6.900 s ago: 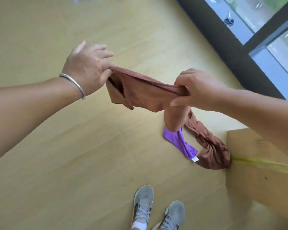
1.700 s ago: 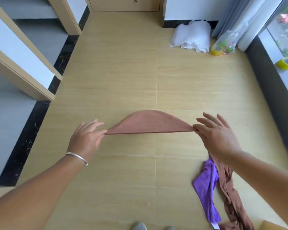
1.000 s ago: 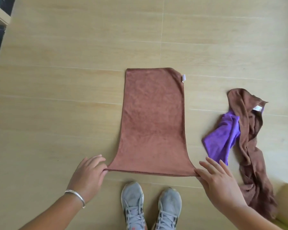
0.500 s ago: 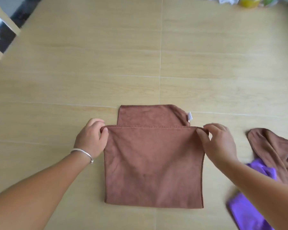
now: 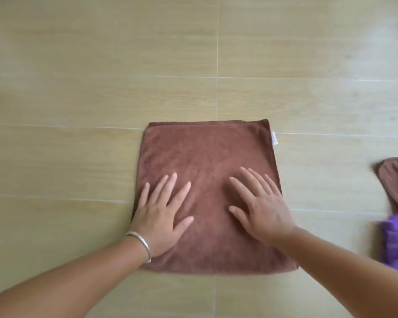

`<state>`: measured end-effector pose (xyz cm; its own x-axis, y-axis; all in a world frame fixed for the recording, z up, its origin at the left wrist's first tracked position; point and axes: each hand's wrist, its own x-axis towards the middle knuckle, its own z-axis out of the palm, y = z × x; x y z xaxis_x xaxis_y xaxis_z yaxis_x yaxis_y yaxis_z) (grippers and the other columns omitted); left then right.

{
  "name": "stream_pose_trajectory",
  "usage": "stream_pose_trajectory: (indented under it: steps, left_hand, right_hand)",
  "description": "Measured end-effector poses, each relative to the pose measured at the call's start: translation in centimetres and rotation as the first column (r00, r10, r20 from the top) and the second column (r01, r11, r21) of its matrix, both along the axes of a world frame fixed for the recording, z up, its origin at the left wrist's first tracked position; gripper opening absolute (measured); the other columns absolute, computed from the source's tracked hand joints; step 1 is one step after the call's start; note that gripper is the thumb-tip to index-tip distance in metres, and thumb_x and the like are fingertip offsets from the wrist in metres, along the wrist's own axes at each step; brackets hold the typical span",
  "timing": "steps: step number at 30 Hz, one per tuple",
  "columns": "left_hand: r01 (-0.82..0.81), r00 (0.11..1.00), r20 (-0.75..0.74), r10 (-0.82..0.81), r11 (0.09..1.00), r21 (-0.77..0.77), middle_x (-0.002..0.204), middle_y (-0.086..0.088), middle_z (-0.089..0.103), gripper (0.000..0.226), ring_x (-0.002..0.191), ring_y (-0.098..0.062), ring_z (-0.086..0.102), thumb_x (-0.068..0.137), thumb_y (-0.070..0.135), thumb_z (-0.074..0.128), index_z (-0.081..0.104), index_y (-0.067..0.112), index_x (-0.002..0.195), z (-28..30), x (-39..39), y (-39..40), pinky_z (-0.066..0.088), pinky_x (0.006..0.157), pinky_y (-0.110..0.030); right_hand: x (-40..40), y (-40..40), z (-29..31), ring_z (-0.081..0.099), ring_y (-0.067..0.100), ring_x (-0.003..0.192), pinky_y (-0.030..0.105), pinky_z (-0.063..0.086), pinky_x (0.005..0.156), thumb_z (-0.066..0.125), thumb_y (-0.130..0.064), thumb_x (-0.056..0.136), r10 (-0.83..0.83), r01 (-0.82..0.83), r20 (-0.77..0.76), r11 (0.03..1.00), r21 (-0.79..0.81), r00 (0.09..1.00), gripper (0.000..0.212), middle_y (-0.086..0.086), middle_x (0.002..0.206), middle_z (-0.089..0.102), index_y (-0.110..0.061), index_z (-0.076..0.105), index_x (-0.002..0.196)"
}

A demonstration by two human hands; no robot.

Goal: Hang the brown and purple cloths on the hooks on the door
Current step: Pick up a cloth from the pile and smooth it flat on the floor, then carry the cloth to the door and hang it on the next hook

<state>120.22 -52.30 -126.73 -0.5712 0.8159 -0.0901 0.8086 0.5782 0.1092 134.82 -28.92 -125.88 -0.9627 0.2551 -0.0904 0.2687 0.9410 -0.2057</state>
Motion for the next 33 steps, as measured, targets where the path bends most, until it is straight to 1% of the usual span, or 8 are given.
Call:
stream_pose_trajectory:
  steps: [3, 12, 15, 19, 22, 25, 30, 33]
  left_hand:
    - [0.087, 0.996, -0.015, -0.088, 0.995, -0.055, 0.159, -0.006, 0.018, 0.074, 0.146, -0.023, 0.017, 0.087, 0.067, 0.034, 0.021, 0.032, 0.151, -1.8, 1.8, -1.5, 0.016, 0.113, -0.054]
    - [0.061, 0.998, 0.013, -0.060, 0.989, -0.134, 0.160, -0.004, 0.012, 0.069, 0.148, -0.019, 0.007, 0.091, 0.066, 0.026, 0.017, 0.035, 0.151, -0.2, 0.1, -2.4, 0.009, 0.115, -0.051]
    - [0.126, 0.992, 0.014, -0.126, 0.982, -0.142, 0.160, -0.006, 0.014, 0.072, 0.147, -0.022, 0.010, 0.090, 0.067, 0.030, 0.020, 0.031, 0.151, -0.6, 1.5, -5.6, 0.015, 0.114, -0.053]
    - [0.281, 0.958, -0.009, -0.288, 0.941, -0.191, 0.159, -0.009, 0.017, 0.083, 0.146, -0.026, 0.017, 0.084, 0.074, 0.034, 0.025, 0.026, 0.151, -0.5, 1.4, -9.4, 0.016, 0.112, -0.054]
    - [0.326, 0.938, -0.049, -0.343, 0.921, -0.211, 0.157, -0.009, 0.025, 0.074, 0.144, -0.025, 0.024, 0.087, 0.067, 0.037, 0.033, 0.025, 0.148, 0.3, 0.6, -9.8, 0.019, 0.111, -0.054]
    - [0.337, 0.930, -0.078, -0.360, 0.917, -0.216, 0.152, -0.010, 0.034, 0.065, 0.139, -0.027, 0.034, 0.088, 0.057, 0.038, 0.039, 0.025, 0.144, 0.6, 0.2, -9.3, 0.024, 0.109, -0.052]
    - [0.332, 0.917, -0.137, -0.373, 0.909, -0.252, 0.145, -0.011, 0.044, 0.055, 0.131, -0.028, 0.047, 0.090, 0.043, 0.036, 0.048, 0.020, 0.139, 1.0, 0.7, -9.3, 0.038, 0.105, -0.053]
    - [0.293, 0.942, -0.076, -0.328, 0.910, -0.294, 0.141, -0.013, 0.049, 0.060, 0.127, -0.029, 0.051, 0.100, 0.046, 0.017, 0.053, 0.013, 0.136, 3.1, 1.7, -9.4, 0.038, 0.104, -0.054]
  right_hand:
    - [1.0, -0.1, -1.8, 0.015, 0.021, 0.148, 0.046, 0.016, 0.119, 0.029, -0.064, 0.093, 0.012, -0.015, 0.063, 0.999, 0.044, 0.998, 0.068, 0.004, 0.160, 0.020, -0.029, 0.028, 0.151]
    - [1.1, -0.1, -0.8, 0.017, 0.021, 0.148, 0.047, 0.017, 0.119, 0.025, -0.059, 0.095, 0.065, -0.067, 0.056, 0.997, 0.041, 0.996, 0.064, 0.005, 0.158, 0.025, -0.026, 0.033, 0.150]
    - [3.8, -0.4, -1.4, 0.020, 0.023, 0.147, 0.050, 0.022, 0.116, 0.033, -0.058, 0.096, 0.222, -0.222, 0.027, 0.975, 0.026, 0.975, 0.062, 0.007, 0.157, 0.028, -0.024, 0.038, 0.148]
    - [6.9, 0.6, -2.2, 0.022, 0.025, 0.146, 0.053, 0.021, 0.115, 0.045, -0.058, 0.092, 0.490, -0.488, -0.019, 0.871, 0.058, 0.872, 0.065, 0.008, 0.158, 0.026, -0.024, 0.039, 0.147]
    - [7.9, 1.2, -1.7, 0.023, 0.026, 0.146, 0.055, 0.024, 0.112, 0.047, -0.064, 0.089, 0.567, -0.566, 0.005, 0.821, 0.075, 0.823, 0.073, 0.009, 0.157, 0.028, -0.022, 0.038, 0.148]
    - [8.7, 1.5, -1.8, 0.025, 0.027, 0.145, 0.054, 0.026, 0.111, 0.046, -0.063, 0.091, 0.576, -0.575, 0.021, 0.812, 0.100, 0.817, 0.071, 0.010, 0.156, 0.029, -0.022, 0.037, 0.148]
    - [9.3, 0.7, -1.3, 0.037, 0.030, 0.139, 0.053, 0.032, 0.110, 0.036, -0.049, 0.098, 0.490, -0.489, 0.042, 0.852, 0.187, 0.871, 0.052, 0.011, 0.151, 0.038, -0.024, 0.044, 0.144]
    - [9.9, -0.9, 1.0, 0.042, 0.033, 0.136, 0.054, 0.034, 0.110, 0.030, -0.046, 0.098, 0.369, -0.394, 0.153, 0.898, 0.198, 0.917, 0.052, 0.012, 0.148, 0.043, -0.022, 0.051, 0.140]
